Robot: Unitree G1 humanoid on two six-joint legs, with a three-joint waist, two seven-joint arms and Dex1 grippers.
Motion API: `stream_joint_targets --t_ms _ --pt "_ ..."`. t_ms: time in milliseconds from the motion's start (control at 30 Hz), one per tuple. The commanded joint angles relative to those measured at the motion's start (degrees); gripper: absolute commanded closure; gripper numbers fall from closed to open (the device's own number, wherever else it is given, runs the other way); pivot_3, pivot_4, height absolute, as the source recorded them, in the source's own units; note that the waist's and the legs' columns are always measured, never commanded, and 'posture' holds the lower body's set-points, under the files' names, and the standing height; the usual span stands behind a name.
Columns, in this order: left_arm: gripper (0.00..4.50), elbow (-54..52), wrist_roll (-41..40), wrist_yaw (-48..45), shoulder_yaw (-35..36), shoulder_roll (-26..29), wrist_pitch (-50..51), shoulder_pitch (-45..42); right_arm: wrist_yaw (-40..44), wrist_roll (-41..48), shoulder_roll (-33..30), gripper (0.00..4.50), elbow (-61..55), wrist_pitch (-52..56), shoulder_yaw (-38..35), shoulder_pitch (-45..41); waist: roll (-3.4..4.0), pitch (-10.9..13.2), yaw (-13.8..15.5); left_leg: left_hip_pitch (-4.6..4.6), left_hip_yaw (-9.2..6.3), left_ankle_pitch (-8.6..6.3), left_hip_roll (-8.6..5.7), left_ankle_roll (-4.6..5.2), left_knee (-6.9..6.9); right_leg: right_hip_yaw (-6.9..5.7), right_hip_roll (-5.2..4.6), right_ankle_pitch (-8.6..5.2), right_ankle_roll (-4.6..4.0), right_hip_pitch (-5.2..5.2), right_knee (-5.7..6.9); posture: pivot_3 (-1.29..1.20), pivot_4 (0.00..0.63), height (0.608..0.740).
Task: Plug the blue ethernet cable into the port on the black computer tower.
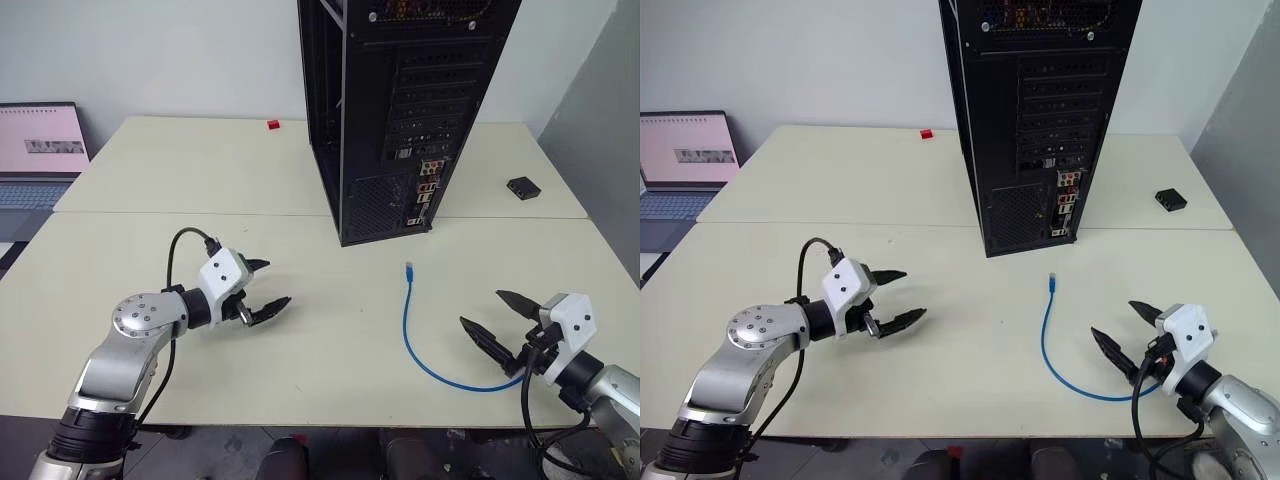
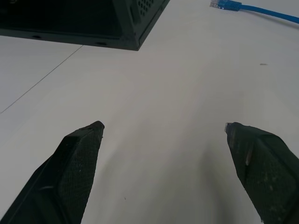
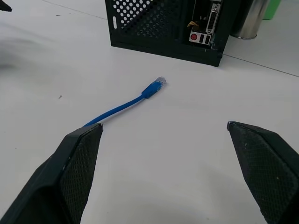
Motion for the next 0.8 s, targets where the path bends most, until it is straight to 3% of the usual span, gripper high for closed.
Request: stream_joint_targets --t_ms 33,633,800 --pt "0.07 -1.5 -1.8 -1.5 0.6 0.5 -0.9 -0.6 0.6 0.6 -0.3 0.0 -1.7 -0.7 -1.9 -0.2 0.0 0.0 0.0 0.0 0.0 0.0 0.0 0.0 0.0 0.0 0.0 0.0 0.0 0.0 0.0 0.0 0.15 0.74" --pt "0.07 -3.1 -3.2 -2.0 -1.0 -0.7 0.0 -1.0 -1.1 0.6 -0.3 0.0 -5.0 3.3 0.7 -1.3 0.0 0.0 0.0 0.0 0.0 0.0 0.0 0.0 0.0 0.0 0.0 0.0 0.0 0.0 0.0 0.0 0.15 0.74" --pt "0.07 -3.8 -3.9 -5.0 -2.6 0.2 -0.4 -2.1 -6.9 0.2 2.6 0.0 -7.6 8.6 5.2 -4.4 0.0 0.0 0.0 0.0 -0.01 0.0 0.01 0.0 0.01 0.0 0.0 0.0 0.0 0.0 0.02 0.0 0.15 0.74"
